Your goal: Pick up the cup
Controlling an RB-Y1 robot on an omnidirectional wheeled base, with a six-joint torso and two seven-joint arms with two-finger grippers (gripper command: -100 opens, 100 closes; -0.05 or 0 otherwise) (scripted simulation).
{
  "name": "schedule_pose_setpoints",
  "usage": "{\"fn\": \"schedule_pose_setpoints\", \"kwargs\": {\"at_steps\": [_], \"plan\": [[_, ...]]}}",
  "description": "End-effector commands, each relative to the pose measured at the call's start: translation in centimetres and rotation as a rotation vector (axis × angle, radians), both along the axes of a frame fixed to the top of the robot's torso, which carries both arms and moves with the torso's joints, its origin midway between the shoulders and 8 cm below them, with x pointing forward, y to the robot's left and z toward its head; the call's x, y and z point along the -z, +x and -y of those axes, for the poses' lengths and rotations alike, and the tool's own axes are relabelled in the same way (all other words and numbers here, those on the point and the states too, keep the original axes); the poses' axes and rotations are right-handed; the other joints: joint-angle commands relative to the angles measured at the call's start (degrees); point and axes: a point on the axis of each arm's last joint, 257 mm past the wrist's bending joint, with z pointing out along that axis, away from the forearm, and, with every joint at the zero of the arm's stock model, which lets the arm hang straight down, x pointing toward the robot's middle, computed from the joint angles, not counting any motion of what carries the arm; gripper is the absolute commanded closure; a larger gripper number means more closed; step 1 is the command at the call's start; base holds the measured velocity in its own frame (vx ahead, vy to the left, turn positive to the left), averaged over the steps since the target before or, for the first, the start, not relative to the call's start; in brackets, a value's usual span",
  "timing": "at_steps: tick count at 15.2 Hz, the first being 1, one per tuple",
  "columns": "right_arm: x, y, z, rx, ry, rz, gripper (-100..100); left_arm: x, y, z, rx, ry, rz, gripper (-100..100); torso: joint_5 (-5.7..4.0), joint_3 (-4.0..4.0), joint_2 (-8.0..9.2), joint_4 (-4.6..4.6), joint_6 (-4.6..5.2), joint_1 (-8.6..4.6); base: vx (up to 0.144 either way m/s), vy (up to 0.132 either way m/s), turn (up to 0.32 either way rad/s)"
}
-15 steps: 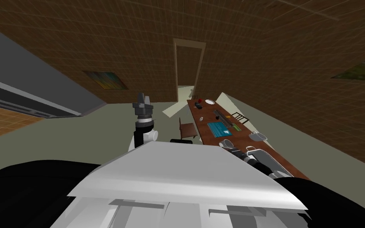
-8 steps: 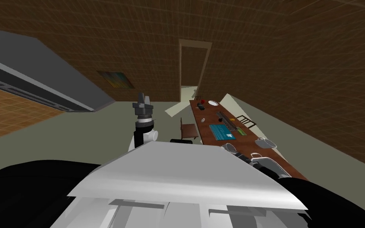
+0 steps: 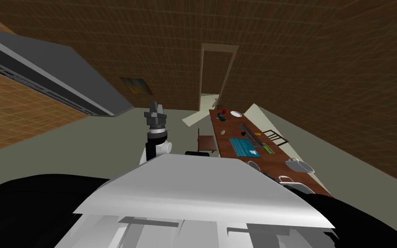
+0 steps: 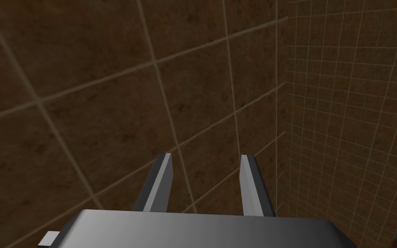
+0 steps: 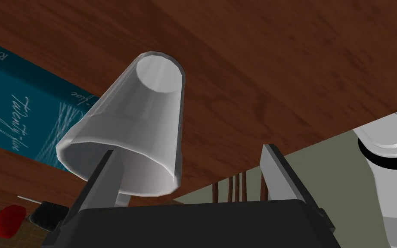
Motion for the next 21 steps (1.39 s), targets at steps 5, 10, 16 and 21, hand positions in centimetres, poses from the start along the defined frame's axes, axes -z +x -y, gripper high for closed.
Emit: {"fn": "schedule_pose_setpoints", "kwargs": {"at_steps": [5,10,16,21], "plan": [[-0.1,-3.7,0.8,-0.14,-0.051,-0.102,-100,0.0,0.0,0.0,0.0,0.0,0.0,0,0.0,0.0,0.0,0.0,0.01,0.03,0.0,-0.034,0.152],[1.8,-4.7,0.4,-0.09,-0.047,-0.088,-100,0.0,0.0,0.0,0.0,0.0,0.0,0,-0.03,0.02,0.03,0.01,0.03,-0.01,-0.002,-0.021,0.084],[1.7,-4.2,0.5,-0.093,-0.052,-0.08,100,0.0,0.0,0.0,0.0,0.0,0.0,0,-0.29,0.06,0.16,-0.04,0.25,-0.14,-0.001,-0.008,0.021],[0.5,-3.6,0.7,-0.115,-0.049,-0.088,100,0.0,0.0,0.0,0.0,0.0,0.0,0,-0.23,0.09,0.19,-0.01,0.33,0.02,0.004,0.025,-0.103]]}}
